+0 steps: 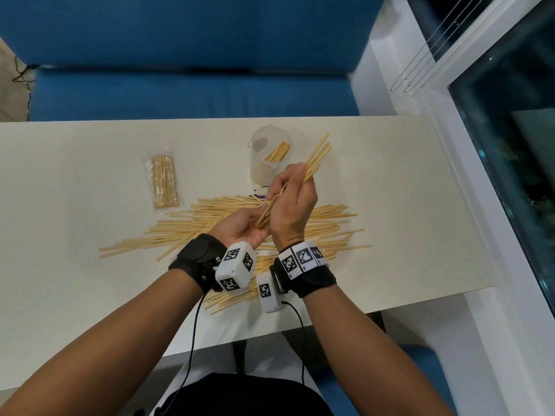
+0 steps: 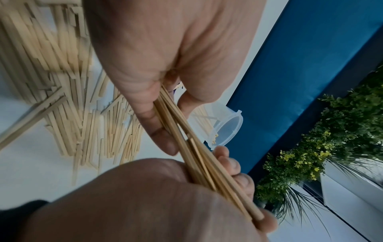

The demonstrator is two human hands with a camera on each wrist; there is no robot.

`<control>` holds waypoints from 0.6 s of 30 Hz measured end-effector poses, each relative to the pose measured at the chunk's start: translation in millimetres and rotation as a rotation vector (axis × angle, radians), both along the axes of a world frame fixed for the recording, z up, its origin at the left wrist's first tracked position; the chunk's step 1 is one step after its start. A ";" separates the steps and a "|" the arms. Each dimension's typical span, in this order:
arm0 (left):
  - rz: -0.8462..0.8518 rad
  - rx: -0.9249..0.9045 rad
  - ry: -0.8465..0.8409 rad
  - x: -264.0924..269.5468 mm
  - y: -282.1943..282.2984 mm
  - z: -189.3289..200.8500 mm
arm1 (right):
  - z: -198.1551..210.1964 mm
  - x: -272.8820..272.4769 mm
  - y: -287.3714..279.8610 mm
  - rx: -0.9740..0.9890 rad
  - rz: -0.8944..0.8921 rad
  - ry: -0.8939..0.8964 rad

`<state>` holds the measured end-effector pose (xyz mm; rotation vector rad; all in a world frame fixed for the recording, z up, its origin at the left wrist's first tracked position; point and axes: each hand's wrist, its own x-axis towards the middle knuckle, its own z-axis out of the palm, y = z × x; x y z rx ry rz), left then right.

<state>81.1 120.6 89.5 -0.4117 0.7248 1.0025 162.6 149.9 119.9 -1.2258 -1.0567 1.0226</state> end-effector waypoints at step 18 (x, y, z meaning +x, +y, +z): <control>-0.018 0.013 0.088 -0.7 2.6 10.4 | -3.9 5.1 -4.8 0.077 0.036 -0.021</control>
